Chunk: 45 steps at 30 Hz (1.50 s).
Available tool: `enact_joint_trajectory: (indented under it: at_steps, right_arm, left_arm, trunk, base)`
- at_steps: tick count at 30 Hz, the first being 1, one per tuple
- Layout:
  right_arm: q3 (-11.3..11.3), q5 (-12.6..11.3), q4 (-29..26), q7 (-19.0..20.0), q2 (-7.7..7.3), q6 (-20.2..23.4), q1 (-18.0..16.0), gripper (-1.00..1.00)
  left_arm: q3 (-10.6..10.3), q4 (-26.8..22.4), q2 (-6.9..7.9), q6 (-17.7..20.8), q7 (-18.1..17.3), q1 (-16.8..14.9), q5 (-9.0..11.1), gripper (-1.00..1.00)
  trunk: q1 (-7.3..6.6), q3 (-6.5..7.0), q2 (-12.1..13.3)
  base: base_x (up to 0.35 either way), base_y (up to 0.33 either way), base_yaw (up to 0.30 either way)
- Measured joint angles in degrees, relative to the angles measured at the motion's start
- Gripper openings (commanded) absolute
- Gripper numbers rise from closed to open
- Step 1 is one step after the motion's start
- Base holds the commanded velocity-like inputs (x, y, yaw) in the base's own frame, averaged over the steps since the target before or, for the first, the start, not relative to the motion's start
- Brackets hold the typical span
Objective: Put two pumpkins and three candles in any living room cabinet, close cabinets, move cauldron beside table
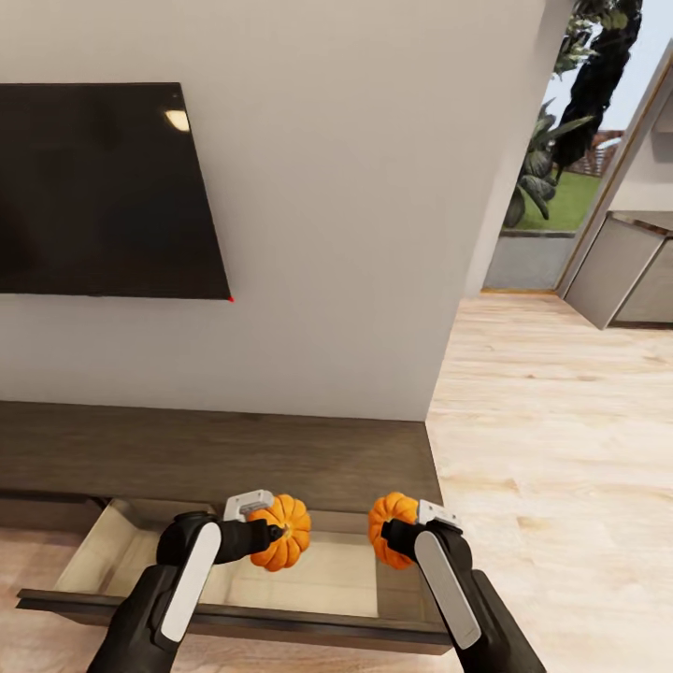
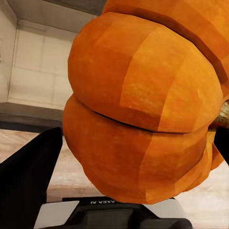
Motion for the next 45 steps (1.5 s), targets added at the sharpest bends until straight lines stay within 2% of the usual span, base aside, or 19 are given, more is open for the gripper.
enact_joint_trajectory:
  at_steps: [6,35,37,40,45]
  right_arm:
    - [0.0,-0.07,1.08,0.24,0.05,0.02,-0.01,-1.0]
    - [0.4,-0.06,1.42,0.15,0.01,0.21,0.08,-1.0]
    - [0.36,-0.55,1.42,0.15,0.05,0.7,0.08,-1.0]
    - [0.33,-2.72,1.42,0.11,0.06,2.3,0.08,-1.0]
    - [0.11,-3.21,1.42,-0.02,0.06,3.37,0.07,-1.0]
  left_arm:
    - [0.57,-0.08,0.32,-0.1,0.01,-0.01,-0.34,-1.0]
    - [0.49,0.96,0.1,-0.51,0.36,-0.01,-0.39,-1.0]
    - [0.48,1.04,0.16,-0.5,0.36,-0.01,-0.41,-1.0]
    - [0.48,1.43,0.2,-0.56,0.31,-0.01,-0.38,-1.0]
    - [0.48,1.78,0.27,-0.6,0.24,-0.01,-0.5,-1.0]
  trunk:
    - [0.0,0.0,0.0]
    - [6.37,-5.21,-11.62]
    - [6.81,-5.57,-12.43]
    - [7.47,-6.11,-13.63]
    - [8.56,-7.0,-15.64]
  base:
    - [0.0,0.0,0.0]
    - [0.0,0.0,0.0]
    - [0.0,0.0,0.0]
    - [0.0,0.0,0.0]
    - [0.0,0.0,0.0]
